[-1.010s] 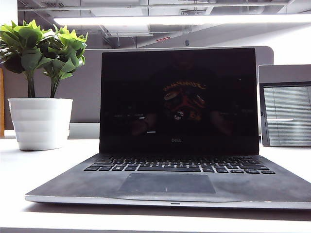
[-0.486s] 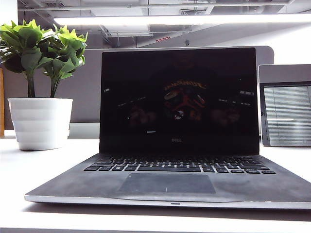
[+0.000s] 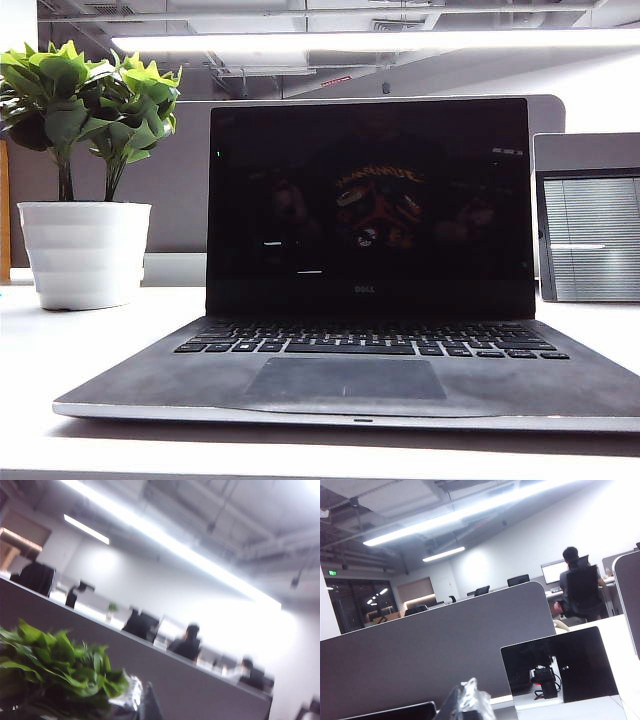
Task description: Close the laptop lid.
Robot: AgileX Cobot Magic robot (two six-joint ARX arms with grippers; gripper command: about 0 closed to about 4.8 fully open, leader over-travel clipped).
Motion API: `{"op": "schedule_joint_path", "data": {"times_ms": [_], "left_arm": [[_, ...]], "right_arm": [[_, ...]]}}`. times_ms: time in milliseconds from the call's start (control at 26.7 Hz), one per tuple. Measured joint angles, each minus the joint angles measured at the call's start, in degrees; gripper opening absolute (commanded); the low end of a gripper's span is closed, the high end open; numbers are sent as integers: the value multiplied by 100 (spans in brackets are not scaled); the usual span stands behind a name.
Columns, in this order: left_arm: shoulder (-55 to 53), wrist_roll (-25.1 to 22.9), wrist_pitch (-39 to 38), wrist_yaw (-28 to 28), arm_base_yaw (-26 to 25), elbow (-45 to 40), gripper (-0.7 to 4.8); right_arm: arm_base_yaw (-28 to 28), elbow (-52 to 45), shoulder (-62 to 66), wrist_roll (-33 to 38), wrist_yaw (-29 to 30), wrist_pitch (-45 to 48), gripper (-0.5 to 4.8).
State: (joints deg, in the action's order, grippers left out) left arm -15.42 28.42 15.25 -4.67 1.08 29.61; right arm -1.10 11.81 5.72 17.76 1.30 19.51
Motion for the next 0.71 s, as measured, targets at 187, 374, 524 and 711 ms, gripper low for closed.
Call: {"op": "schedule_joint_path", "data": {"times_ms": [187, 374, 524, 711], "left_arm": [[-2371, -173, 138, -1145, 0, 1176, -5], [-4542, -542, 584, -1729, 0, 2009, -5], [-5668, -595, 824, -2503, 0, 2371, -5], [-6896, -758, 1137, -3628, 0, 2568, -5]], "right_arm": [[0, 776, 1622, -24, 17, 437, 0], [-2, 1716, 3591, -264, 584, 813, 0], [0, 2660, 4927, -579, 1416, 1003, 0], [-31, 3541, 6279, -859, 2291, 789, -1]]}}
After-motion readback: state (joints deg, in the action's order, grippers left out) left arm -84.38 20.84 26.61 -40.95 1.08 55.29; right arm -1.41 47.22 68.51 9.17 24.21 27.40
